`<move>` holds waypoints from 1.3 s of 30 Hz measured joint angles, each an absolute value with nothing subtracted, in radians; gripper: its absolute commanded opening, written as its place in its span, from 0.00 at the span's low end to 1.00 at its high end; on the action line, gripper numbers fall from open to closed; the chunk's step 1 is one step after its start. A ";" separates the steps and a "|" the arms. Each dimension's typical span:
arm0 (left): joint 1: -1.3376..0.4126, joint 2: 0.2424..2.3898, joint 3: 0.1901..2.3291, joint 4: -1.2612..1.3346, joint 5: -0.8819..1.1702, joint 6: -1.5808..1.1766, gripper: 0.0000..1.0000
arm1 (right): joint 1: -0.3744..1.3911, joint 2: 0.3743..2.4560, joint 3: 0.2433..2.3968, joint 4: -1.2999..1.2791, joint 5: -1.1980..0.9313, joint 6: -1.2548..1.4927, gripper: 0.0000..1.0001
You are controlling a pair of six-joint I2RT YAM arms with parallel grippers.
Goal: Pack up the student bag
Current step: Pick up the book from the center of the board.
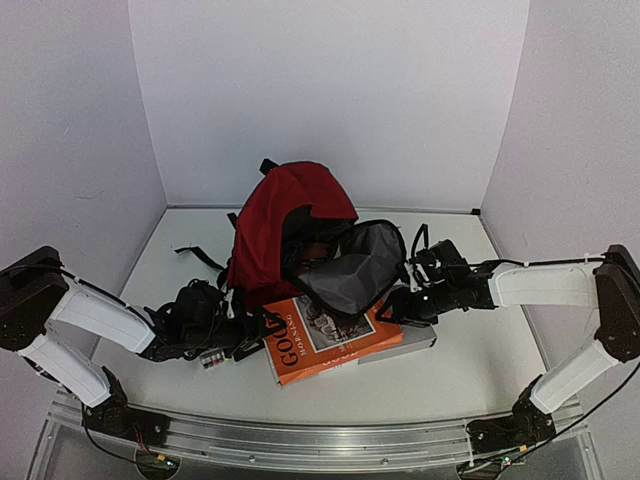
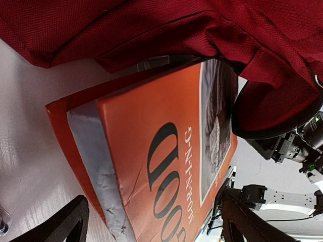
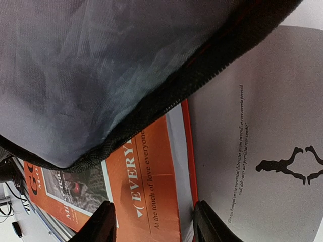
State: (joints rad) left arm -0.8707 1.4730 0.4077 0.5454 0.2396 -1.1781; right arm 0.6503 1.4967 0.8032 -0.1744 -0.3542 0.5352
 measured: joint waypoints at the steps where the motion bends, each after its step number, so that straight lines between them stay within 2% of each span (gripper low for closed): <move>1: -0.871 1.472 0.406 0.546 0.239 -1.182 0.91 | 0.651 1.497 0.803 -0.171 -0.353 0.543 0.49; 7: -0.871 1.466 0.390 0.551 0.242 -1.190 0.86 | 0.656 1.502 0.803 -0.152 -0.355 0.570 0.49; 19: -0.870 1.574 0.392 0.666 0.313 -1.214 0.51 | 0.662 1.506 0.801 -0.120 -0.400 0.616 0.48; 24: -0.870 1.561 0.381 0.675 0.319 -1.207 0.31 | 0.662 1.506 0.796 -0.115 -0.392 0.630 0.48; 30: -0.869 1.436 0.370 0.660 0.324 -1.196 0.13 | 0.661 1.502 0.796 -0.118 -0.375 0.649 0.55; 35: -0.871 1.260 0.375 0.566 0.334 -1.167 0.03 | 0.664 1.441 0.796 -0.117 -0.365 0.671 0.56; 39: -0.871 1.089 0.393 0.378 0.325 -1.117 0.00 | 0.664 1.353 0.797 -0.122 -0.318 0.684 0.56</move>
